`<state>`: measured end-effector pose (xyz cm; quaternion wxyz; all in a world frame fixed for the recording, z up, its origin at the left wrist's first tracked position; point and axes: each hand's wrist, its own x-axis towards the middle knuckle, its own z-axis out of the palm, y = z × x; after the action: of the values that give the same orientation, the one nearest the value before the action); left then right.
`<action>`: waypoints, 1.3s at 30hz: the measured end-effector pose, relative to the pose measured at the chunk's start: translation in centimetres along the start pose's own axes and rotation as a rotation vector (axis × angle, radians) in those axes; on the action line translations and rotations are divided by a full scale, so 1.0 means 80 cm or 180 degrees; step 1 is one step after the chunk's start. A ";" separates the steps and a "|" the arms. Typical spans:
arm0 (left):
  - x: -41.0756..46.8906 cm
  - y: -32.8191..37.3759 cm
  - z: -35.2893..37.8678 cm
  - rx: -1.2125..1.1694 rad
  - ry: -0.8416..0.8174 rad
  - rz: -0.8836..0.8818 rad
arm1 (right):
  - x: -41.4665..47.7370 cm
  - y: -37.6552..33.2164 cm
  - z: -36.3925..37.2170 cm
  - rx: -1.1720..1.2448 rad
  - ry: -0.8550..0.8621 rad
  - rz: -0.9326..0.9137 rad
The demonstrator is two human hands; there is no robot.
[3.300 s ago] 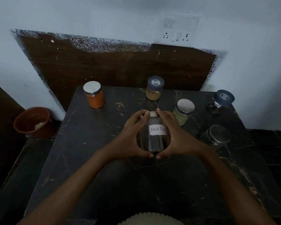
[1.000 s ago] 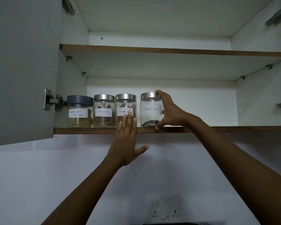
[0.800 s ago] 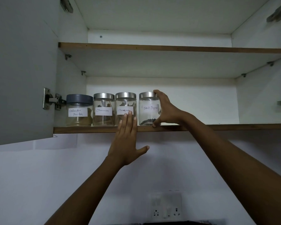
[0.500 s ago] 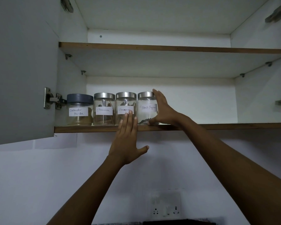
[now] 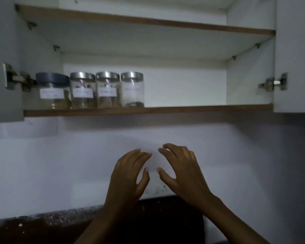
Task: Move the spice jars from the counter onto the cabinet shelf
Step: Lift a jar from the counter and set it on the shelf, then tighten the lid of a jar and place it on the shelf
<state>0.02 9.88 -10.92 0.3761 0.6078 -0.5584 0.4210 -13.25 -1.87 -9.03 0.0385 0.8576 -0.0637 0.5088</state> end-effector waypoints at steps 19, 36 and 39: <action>-0.271 0.258 0.167 -0.1615 -0.2269 -0.0703 | -0.435 0.099 -0.080 0.0310 -0.1985 0.2036; -0.372 0.271 0.194 -0.1134 -0.3605 -0.0931 | -0.524 0.110 0.009 0.1716 -0.2531 0.3287; -0.364 0.266 0.191 -0.1291 -0.3892 -0.1132 | -0.520 0.112 0.013 0.1679 -0.2419 0.3314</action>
<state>-20.42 4.27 -43.85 0.1623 0.7371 -0.6305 -0.1810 -33.36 -7.92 -46.03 -0.4451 0.8149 -0.3499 0.1242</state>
